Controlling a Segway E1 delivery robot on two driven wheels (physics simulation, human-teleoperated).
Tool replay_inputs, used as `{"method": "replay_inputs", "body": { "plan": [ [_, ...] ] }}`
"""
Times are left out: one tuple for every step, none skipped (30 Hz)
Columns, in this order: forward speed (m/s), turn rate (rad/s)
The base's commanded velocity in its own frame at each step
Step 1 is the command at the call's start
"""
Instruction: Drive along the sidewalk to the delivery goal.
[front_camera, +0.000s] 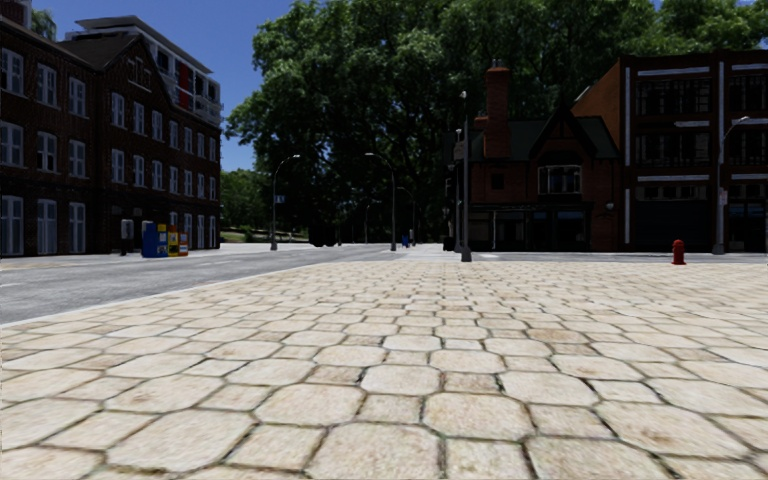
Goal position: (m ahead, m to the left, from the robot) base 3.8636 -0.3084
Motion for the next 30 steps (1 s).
{"method": "replay_inputs", "body": {
  "plan": [
    [2.00,-0.26],
    [2.00,-0.26],
    [2.00,-0.30],
    [2.00,-0.30],
    [2.00,-0.37],
    [2.00,-0.41],
    [2.00,-0.43],
    [2.00,-0.43],
    [2.00,-0.43],
    [2.00,-0.41],
    [2.00,-0.40],
    [2.00,-0.39],
    [2.00,-0.38],
    [2.00,-0.38],
    [2.00,-0.38],
    [2.00,-0.37],
    [2.00,-0.35],
    [2.00,-0.35],
    [2.00,-0.31],
    [2.00,-0.30],
    [2.00,-0.26],
    [2.00,-0.26],
    [2.00,-0.25],
    [2.00,-0.12],
    [2.00,0.00],
    [2.00,0.00],
    [2.00,0.00],
    [2.00,0.00],
    [2.00,0.00],
    [2.00,0.00]
  ]
}}
